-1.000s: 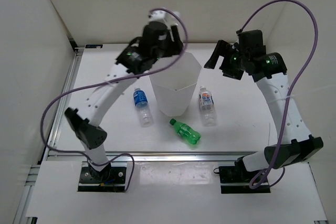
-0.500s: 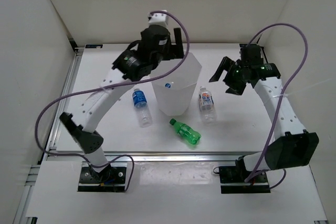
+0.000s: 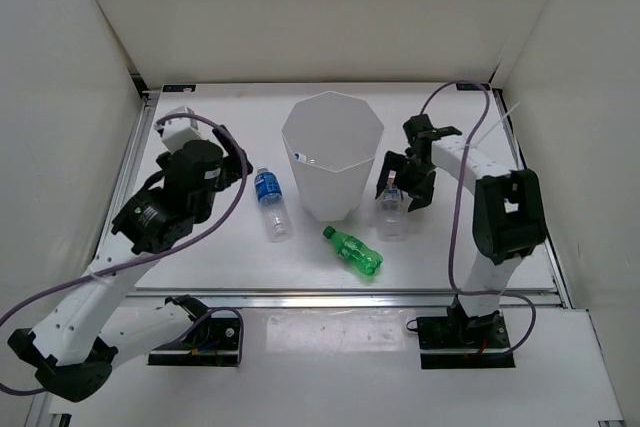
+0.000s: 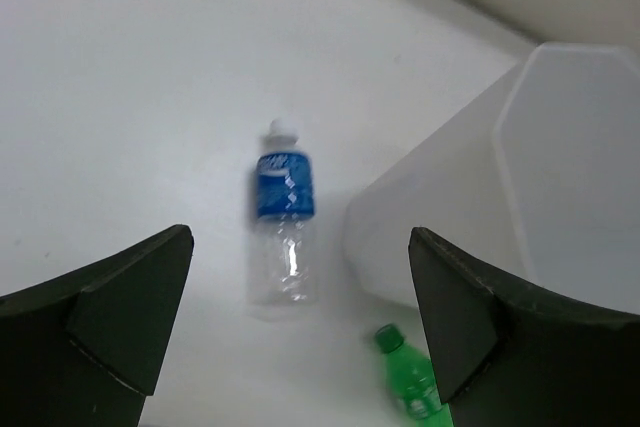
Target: Put the plastic bottles in the bin
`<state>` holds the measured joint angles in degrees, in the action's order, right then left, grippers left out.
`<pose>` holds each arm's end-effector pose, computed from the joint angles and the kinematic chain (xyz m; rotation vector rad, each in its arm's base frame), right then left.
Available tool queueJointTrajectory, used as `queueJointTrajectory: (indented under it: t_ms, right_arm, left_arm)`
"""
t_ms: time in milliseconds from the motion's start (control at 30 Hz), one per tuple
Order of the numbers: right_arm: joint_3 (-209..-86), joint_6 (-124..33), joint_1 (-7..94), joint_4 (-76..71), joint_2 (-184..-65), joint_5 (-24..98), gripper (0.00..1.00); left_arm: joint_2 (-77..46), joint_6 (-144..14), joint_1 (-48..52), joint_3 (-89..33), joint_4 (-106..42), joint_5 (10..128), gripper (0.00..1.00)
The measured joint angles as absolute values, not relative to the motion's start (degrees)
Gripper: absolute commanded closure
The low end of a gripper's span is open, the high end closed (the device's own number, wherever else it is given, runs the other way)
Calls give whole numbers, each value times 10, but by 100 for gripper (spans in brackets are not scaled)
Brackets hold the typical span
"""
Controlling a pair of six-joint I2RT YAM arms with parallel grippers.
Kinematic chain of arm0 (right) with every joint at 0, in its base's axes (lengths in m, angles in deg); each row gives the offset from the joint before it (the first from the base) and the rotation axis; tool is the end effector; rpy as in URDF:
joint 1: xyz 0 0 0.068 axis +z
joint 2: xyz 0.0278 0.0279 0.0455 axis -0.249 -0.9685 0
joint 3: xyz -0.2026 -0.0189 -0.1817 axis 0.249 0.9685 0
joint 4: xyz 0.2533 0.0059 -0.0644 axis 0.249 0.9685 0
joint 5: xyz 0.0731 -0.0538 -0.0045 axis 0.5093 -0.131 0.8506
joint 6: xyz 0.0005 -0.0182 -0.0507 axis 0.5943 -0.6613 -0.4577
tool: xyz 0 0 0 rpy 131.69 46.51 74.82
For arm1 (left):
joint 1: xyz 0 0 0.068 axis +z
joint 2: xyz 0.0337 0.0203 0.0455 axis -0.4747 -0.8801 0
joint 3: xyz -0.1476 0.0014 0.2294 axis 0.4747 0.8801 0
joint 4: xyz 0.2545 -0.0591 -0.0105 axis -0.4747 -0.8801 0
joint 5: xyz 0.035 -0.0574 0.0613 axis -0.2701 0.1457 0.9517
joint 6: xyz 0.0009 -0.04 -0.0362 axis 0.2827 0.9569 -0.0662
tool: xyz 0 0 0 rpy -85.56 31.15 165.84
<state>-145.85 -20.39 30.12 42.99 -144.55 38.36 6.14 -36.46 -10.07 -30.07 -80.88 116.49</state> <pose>0.3325 0.0992 0.2092 0.3770 2.8909 0.3780 0.1440 -0.0857 0.4222 -0.4341 1.8856 -0.2147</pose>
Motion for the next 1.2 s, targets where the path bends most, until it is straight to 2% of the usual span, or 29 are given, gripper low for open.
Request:
queueJointTrajectory:
  t_ms: [133,167,233,267,300,433,567,667,700,900,1000,1100,1133,1200]
  right_arm:
    - [-1480,-214,315,429,-1516,358,0]
    - [-1483,-214,315,429,-1531,355,3]
    - [-1491,-216,315,435,-1557,346,17]
    - [-1495,-218,314,442,-1560,341,34]
    - [-1499,-219,313,441,-1561,336,39]
    - [-1506,-216,310,448,-1548,318,41]
    - [-1554,-212,308,510,-1485,318,56]
    - [-1682,-203,311,559,-1430,309,56]
    - [-1739,-200,313,573,-1417,308,52]
    - [-2024,-193,342,571,-1362,350,55]
    - [-2054,-202,384,561,-1361,365,52]
    - [-2045,-219,433,558,-1389,368,39]
    - [-2034,-228,452,555,-1409,367,26]
    - [-2011,-240,476,554,-1449,367,24]
  left_arm:
    - [42,-317,-100,-263,-877,1163,0]
    - [40,-307,-100,-257,-891,1163,0]
    - [42,-287,-99,-245,-916,1163,0]
    - [46,-276,-98,-238,-925,1164,0]
    - [52,-266,-97,-229,-930,1166,0]
    - [88,-231,-92,-174,-939,1172,0]
    - [97,-188,-86,-125,-937,1172,0]
    - [97,-169,-74,-90,-918,1162,0]
    - [95,-166,-69,-81,-914,1157,0]
    - [60,-166,-26,-67,-881,1122,0]
    - [32,-174,0,-58,-861,1095,0]
    - [1,-190,21,-57,-845,1072,0]
    - [-7,-197,28,-58,-839,1064,0]
    - [-23,-214,40,-62,-827,1048,0]
